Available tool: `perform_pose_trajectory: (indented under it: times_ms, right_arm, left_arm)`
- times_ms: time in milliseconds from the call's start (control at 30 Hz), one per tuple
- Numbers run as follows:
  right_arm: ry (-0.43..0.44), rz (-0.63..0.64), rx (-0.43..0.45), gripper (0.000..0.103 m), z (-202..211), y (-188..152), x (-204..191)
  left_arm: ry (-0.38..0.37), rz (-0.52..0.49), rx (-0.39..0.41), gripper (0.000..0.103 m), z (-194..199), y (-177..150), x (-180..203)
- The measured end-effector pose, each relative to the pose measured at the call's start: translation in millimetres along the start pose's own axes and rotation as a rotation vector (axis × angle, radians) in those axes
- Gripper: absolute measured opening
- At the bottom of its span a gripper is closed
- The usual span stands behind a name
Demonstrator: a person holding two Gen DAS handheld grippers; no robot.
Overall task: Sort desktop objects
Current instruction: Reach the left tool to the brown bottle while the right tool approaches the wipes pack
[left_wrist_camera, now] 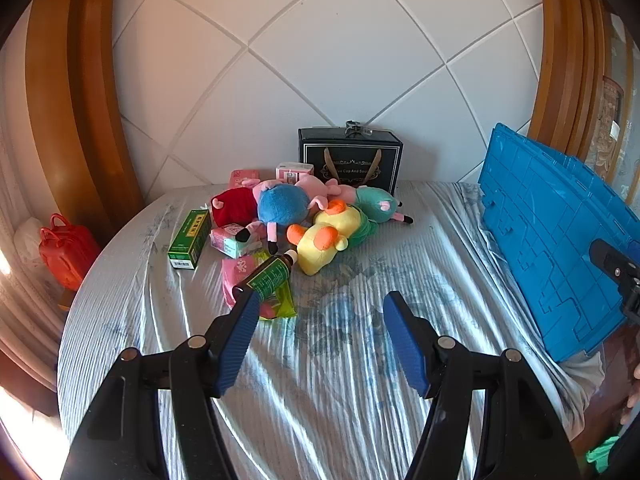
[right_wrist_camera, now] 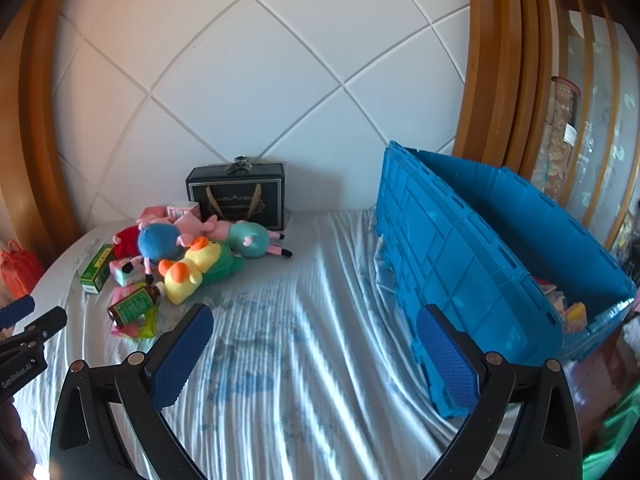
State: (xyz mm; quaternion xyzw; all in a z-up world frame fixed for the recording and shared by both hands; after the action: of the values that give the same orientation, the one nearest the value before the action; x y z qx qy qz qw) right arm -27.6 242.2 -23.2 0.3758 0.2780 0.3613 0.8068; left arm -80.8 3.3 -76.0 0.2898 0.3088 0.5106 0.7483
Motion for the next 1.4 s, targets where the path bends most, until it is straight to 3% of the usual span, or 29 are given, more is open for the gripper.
perform_pose_trajectory:
  times_ms: [467,700,1000,1200,1300,1400]
  right_arm:
    - [0.005,0.062,-0.053,0.103,-32.1,1.1,-24.7]
    - [0.036,0.112,-0.116,0.103,-71.7,0.2,-48.5]
    - [0.083,0.165,-0.225,0.103,-152.6,-2.5,-80.5]
    - [0.172,0.243,-0.278,0.103,-220.2,4.7,-124.5]
    - [0.196,0.255,-0.302,0.103,-259.0,4.5,-148.4]
    - [0.223,0.237,-0.392,0.103,-295.4,-10.9,-164.1]
  left_arm:
    - [0.001,0.024,-0.060,0.063,-28.8,-11.8,-18.5]
    - [0.048,0.066,-0.137,0.063,-61.6,-21.2,-41.8]
    - [0.100,0.109,-0.245,0.063,-123.6,-32.1,-78.4]
    - [0.122,0.157,-0.330,0.063,-183.3,-45.0,-117.2]
    - [0.110,0.144,-0.361,0.063,-215.7,-43.6,-123.9]
    - [0.084,0.104,-0.399,0.063,-247.6,-41.1,-122.3]
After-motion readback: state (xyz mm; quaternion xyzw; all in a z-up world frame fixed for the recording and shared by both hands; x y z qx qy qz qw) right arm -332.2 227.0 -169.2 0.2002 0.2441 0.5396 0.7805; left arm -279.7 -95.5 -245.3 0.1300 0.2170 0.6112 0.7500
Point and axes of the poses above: each gripper's, at about its wrist camera, not at the fingertips, and z roughly against the way its jaws point, x to its right, y to its top, the point moved 8 cm from there along -z, roughly the way its jaws point, and after that the axes turned 15 degrees about -z, right-handed, at the moved point
